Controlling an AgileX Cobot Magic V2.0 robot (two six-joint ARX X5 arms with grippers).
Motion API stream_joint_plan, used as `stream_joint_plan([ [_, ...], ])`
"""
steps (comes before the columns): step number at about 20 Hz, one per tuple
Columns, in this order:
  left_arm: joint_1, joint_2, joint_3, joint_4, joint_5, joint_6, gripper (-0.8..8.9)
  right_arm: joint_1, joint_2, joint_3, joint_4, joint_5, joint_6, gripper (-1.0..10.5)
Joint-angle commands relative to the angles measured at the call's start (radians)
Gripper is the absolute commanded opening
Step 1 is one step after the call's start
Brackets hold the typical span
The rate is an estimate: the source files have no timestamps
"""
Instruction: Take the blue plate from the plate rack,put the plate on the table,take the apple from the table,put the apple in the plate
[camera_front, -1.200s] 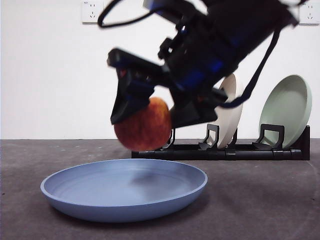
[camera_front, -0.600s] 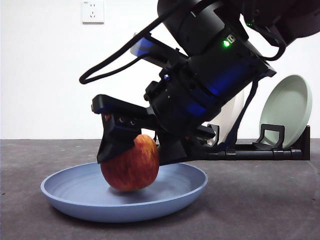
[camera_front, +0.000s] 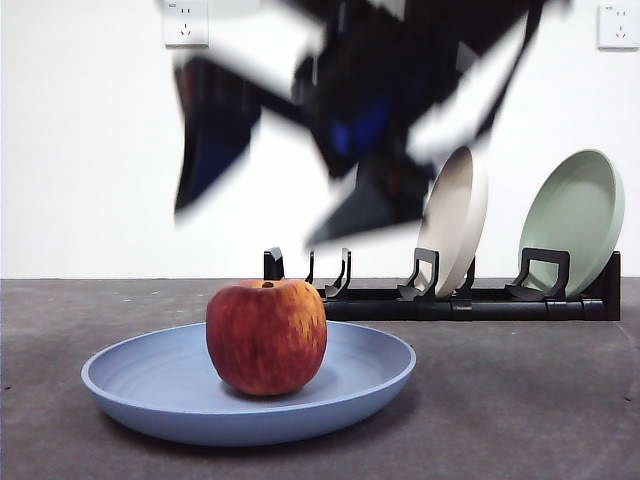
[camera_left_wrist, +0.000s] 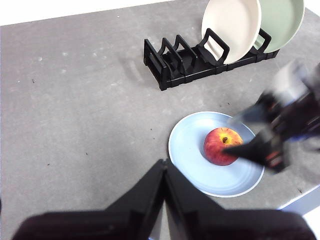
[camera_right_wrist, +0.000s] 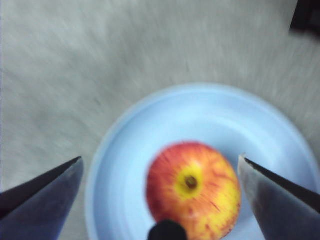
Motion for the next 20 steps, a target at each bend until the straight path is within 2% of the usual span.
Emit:
stream_joint_plan([
  [1, 0.003, 0.0, -0.003, 0.004, -0.006, 0.005, -0.03, 0.013, -0.129, 0.076, -0.181, 0.015, -0.004, 6.6],
  [4, 0.003, 0.001, -0.003, 0.004, -0.006, 0.005, -0.03, 0.022, -0.259, 0.15, -0.366, 0.079, -0.007, 6.5],
  [6, 0.003, 0.002, -0.003, 0.004, -0.006, 0.005, -0.03, 0.023, -0.335, 0.195, -0.476, 0.128, -0.007, 5.5],
  [9, 0.003, 0.006, -0.003, 0.004, -0.006, 0.005, -0.03, 0.023, -0.451, 0.269, -0.644, 0.24, -0.006, 2.1],
  [10, 0.003, 0.006, -0.003, 0.004, -0.006, 0.005, -0.03, 0.023, -0.491, 0.296, -0.705, 0.28, -0.007, 0.0],
  [16, 0.003, 0.016, -0.003, 0.004, -0.006, 0.005, -0.03, 0.022, -0.63, 0.384, -0.953, 0.382, -0.006, 0.0],
  [20, 0.003, 0.026, -0.003, 0.004, -0.006, 0.005, -0.03, 0.022, -0.671, 0.417, -1.102, 0.397, -0.003, 0.0],
])
